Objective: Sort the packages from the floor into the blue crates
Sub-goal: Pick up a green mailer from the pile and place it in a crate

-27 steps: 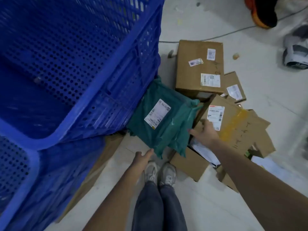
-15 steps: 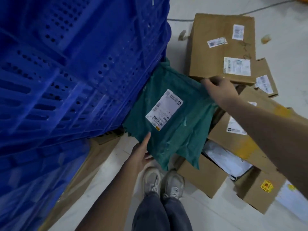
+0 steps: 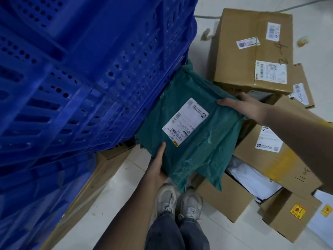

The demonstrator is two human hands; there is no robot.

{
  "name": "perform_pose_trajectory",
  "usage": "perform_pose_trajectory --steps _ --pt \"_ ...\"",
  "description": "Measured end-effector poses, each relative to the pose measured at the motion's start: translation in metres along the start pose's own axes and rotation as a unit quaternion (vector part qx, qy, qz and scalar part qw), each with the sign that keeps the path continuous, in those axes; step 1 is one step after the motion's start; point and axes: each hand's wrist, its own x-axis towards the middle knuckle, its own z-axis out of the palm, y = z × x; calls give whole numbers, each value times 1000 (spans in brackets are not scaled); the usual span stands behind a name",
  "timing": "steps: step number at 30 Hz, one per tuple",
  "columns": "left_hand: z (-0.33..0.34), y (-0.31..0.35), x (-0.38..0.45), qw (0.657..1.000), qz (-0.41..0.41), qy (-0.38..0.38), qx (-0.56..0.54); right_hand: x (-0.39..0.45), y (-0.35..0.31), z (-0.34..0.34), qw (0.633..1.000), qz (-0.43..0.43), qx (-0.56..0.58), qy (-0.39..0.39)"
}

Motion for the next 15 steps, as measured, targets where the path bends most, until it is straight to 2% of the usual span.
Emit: perform_pose_trajectory --steps 6,9,13,15 --pt "7 -2 -5 995 51 85 13 -25 19 1 998 -48 46 -16" --pt "5 -3 -11 994 61 72 49 -50 45 3 994 -53 95 4" --pt "3 -3 -38 988 77 62 119 -91 87 7 976 -22 205 67" --pt "6 -6 -54 990 64 1 123 -114 110 9 964 -17 248 93"
